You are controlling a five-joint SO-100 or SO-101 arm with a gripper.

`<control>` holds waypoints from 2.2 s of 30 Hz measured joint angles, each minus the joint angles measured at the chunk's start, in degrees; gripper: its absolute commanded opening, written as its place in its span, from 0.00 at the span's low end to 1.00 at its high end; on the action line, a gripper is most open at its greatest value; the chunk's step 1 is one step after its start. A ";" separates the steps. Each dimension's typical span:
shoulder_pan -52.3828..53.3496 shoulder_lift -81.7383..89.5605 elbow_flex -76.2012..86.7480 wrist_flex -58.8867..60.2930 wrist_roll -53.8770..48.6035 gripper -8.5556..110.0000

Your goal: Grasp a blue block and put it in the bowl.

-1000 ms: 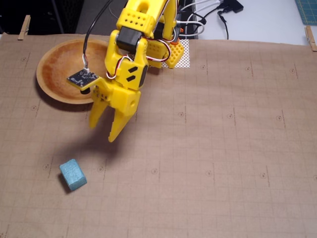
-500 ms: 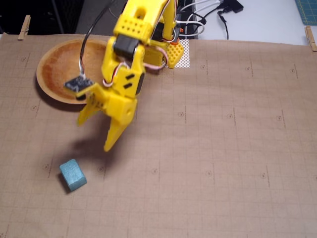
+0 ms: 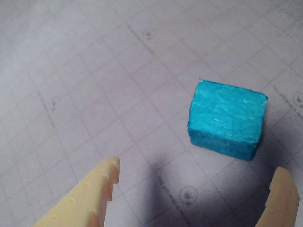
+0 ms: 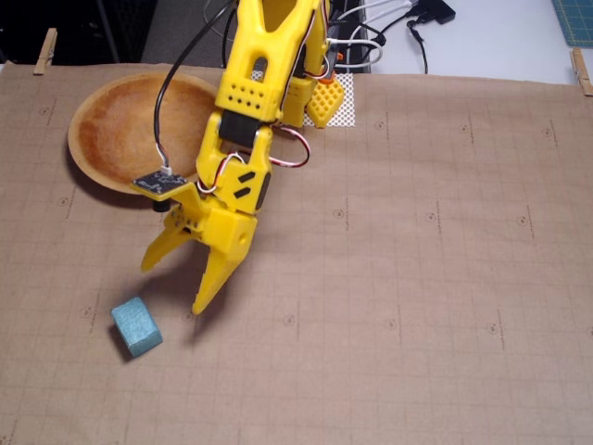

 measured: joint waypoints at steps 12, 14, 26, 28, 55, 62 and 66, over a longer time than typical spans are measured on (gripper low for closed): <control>2.11 -7.03 0.18 -5.71 0.18 0.42; 1.67 -7.03 0.18 -5.71 0.18 0.42; 3.34 -7.12 0.18 -5.71 0.35 0.42; 3.34 -7.12 0.18 -5.71 0.35 0.42; -0.70 -25.14 -17.84 -7.38 -0.18 0.52; -0.79 -30.06 -21.45 -13.10 -0.18 0.53; -0.79 -30.85 -21.45 -15.38 -0.18 0.53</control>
